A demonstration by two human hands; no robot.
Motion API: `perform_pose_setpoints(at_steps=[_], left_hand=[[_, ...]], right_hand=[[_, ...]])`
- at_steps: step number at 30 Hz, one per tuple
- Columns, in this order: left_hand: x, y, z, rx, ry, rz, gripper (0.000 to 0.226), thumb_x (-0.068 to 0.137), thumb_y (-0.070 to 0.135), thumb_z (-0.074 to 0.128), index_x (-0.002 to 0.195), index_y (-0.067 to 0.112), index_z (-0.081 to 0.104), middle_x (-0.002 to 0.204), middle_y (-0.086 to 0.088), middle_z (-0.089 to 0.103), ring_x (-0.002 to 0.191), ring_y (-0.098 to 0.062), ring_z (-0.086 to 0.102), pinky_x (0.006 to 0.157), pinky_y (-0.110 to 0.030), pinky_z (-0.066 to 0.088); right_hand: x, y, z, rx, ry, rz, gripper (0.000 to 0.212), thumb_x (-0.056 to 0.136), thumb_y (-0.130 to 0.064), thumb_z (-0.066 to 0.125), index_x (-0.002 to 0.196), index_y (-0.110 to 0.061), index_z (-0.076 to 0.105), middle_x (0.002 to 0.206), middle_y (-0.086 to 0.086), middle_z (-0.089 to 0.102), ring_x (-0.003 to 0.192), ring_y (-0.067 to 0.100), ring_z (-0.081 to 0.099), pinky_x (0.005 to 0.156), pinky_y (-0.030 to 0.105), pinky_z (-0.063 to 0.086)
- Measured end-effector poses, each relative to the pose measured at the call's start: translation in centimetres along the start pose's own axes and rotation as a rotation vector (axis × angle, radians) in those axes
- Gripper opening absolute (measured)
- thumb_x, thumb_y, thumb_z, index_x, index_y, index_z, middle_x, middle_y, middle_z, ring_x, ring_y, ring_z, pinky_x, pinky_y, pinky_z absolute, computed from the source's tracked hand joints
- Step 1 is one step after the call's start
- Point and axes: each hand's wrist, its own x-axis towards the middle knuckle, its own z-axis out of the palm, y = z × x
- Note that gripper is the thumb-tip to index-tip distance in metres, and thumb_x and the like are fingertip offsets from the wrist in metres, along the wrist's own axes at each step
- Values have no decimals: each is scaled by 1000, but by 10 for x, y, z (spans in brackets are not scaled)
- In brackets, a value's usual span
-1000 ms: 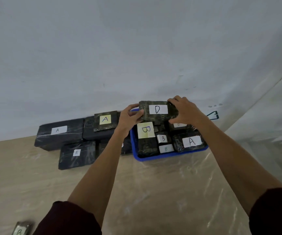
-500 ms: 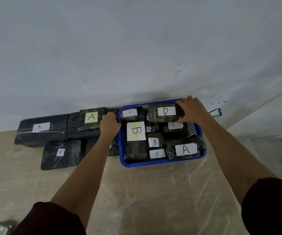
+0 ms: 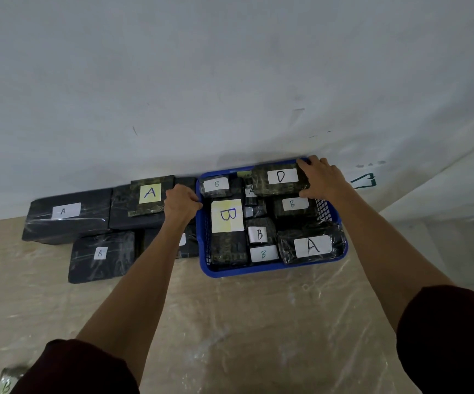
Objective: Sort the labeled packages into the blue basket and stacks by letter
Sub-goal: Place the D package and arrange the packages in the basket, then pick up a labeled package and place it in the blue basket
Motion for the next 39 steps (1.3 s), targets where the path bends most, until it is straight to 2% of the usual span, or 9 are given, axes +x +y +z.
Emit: perform_pose_setpoints(at_steps=[7,15,18,21,23,26,29,35,39], left_hand=[[-2,0,-1,-41,5,-23,20,82,7,82,100,0,76,94,-19,76,80,-31,74,83,-45,62],[-6,0,-4,-31,-20,18,22,84,6,80,105,-1,76,99,-19,76,85,-31,74,88,-43,60],[-15,-1,-10,-11,-55,62,26,84,-1,77,111,1,75,108,-17,74,98,-29,72,94,-36,57],[-28,-5,-18,-54,-77,98,26,84,-6,74,110,1,73,105,-16,74,97,-27,70,87,-30,57],[-38,-11,-27,-99,-88,120,21,85,-7,71,105,0,73,95,-12,72,88,-23,68,80,-29,59],[-53,-33,-47,-161,-82,143,15,86,-5,71,100,3,73,89,-10,71,85,-24,69,87,-41,60],[-71,-71,-74,-180,-58,171,12,86,0,70,94,9,75,84,-4,72,89,-22,71,89,-41,60],[-109,-188,-136,-149,-41,202,11,88,6,69,90,15,76,79,2,72,81,-17,70,88,-37,60],[-138,-280,-178,-120,-56,205,12,88,4,68,95,7,77,87,-8,74,74,-19,69,79,-34,61]], right_hand=[[-1,1,1,49,-14,17,97,84,-36,77,159,-15,18,154,16,30,135,37,38,99,50,47],[-10,-8,1,29,-49,49,100,88,-37,73,161,-18,7,166,16,4,147,38,22,108,51,37],[-19,-23,-8,26,-29,60,92,89,-36,70,159,-16,14,163,17,14,145,38,27,107,50,38],[-30,-48,-19,38,20,32,77,92,-35,68,153,-13,27,152,18,32,137,40,38,102,49,43],[-39,-70,-25,69,27,16,67,95,-34,64,149,-10,34,148,17,37,133,39,43,98,47,45],[-57,-112,-28,116,44,-1,54,98,-30,60,143,-9,42,145,16,41,129,37,48,97,47,46],[-78,-165,-24,159,89,-27,48,98,-29,59,140,-9,46,141,15,46,125,36,52,96,46,46],[-126,-296,-2,279,138,-53,41,99,-31,59,135,-11,54,129,12,57,113,33,59,90,42,48],[-159,-397,21,401,177,-32,36,97,-29,63,128,-11,61,120,10,64,109,32,63,92,41,48]])
